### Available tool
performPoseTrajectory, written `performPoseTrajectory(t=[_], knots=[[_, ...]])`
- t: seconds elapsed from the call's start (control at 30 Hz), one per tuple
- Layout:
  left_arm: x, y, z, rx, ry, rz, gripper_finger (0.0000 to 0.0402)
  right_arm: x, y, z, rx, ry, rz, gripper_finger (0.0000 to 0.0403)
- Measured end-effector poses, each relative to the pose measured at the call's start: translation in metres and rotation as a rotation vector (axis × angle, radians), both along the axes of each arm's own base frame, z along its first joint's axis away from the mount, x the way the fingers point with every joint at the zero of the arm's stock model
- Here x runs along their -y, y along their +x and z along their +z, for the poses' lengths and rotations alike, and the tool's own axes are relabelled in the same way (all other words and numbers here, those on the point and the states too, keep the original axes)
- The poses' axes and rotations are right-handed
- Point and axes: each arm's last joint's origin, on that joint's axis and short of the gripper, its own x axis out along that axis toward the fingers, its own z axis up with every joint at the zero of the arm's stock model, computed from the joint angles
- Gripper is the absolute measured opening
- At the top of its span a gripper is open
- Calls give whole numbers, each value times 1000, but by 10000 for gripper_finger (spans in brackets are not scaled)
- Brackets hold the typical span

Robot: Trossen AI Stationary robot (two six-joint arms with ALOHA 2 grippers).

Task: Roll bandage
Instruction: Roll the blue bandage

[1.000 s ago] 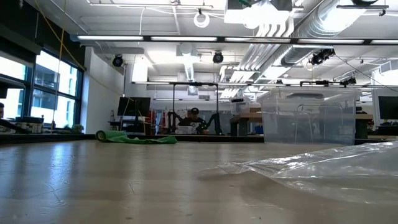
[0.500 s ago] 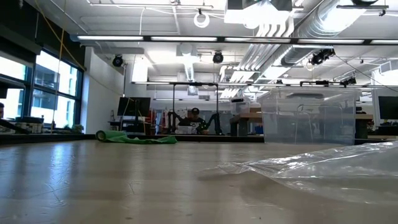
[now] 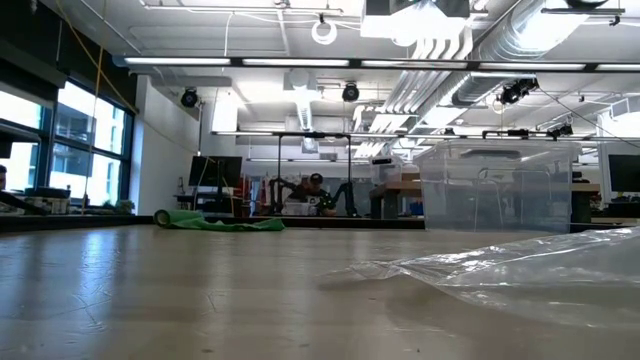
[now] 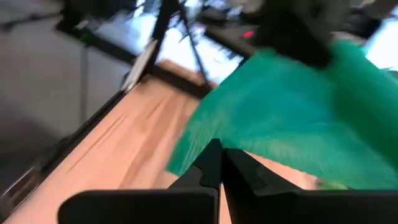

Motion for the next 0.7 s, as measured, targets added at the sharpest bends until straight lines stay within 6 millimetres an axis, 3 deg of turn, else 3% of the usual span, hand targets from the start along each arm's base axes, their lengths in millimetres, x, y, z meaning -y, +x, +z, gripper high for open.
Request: performPoseTrajectory(t=[0.2, 0.37, 0.5, 0.7], knots=[[-1, 3, 5, 47, -53, -74, 1, 30, 9, -28, -166, -28, -150, 0], [5, -3, 9, 74, -133, -118, 1, 59, 9, -54, -133, -121, -443, 0], [8, -6, 10, 97, -248, -136, 1, 77, 11, -59, -73, -219, -617, 0], [9, -6, 13, 130, -328, -138, 1, 82, 23, -47, -21, -296, -490, 0]])
